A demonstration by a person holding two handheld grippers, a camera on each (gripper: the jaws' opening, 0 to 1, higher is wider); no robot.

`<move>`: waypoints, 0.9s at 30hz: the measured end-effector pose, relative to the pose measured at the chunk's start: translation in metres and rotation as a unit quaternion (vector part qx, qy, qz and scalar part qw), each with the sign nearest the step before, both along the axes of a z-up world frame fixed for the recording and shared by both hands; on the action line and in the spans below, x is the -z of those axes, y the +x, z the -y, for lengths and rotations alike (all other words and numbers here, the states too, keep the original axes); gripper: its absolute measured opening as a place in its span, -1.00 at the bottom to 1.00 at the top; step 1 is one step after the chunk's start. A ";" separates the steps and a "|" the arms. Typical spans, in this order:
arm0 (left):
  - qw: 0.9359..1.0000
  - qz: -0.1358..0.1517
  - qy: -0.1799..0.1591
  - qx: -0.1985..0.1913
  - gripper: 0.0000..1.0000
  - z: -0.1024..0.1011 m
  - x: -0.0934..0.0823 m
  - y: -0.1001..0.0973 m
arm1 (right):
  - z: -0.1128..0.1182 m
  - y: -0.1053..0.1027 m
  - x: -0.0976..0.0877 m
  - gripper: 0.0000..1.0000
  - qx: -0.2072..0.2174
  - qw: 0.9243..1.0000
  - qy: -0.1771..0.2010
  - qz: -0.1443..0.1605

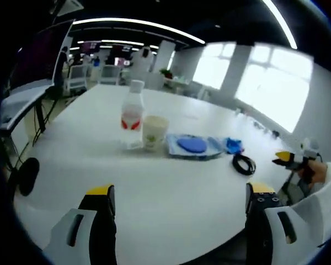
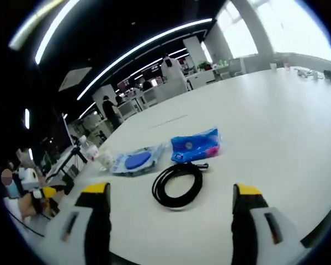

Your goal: Arrange the tabletop items into an orderly group along one side of the table until the central work area is clear of visible clutter.

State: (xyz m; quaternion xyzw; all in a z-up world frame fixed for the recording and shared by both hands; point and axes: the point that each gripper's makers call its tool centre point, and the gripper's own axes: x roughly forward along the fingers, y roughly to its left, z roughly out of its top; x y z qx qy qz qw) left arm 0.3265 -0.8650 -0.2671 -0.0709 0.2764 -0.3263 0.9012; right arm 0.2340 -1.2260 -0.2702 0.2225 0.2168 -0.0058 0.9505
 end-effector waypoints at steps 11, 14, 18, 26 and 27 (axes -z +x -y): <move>1.000 0.000 0.013 0.018 0.88 -0.003 0.004 -0.006 | 0.001 -0.019 0.003 0.80 -0.020 0.999 -0.032 -0.010; 1.000 -0.006 0.022 0.020 0.87 -0.004 0.011 -0.010 | 0.003 -0.023 0.006 0.80 -0.021 0.999 -0.034 -0.016; 1.000 -0.008 0.014 0.015 0.87 -0.005 0.011 -0.012 | 0.008 -0.028 0.004 0.79 -0.011 0.999 -0.030 -0.015; 1.000 -0.010 0.010 0.007 0.86 -0.008 0.010 -0.012 | 0.012 -0.036 0.008 0.74 -0.008 1.000 -0.022 -0.020; 1.000 -0.010 0.010 0.006 0.86 -0.009 0.011 -0.012 | 0.012 -0.037 0.009 0.73 -0.006 1.000 -0.020 -0.019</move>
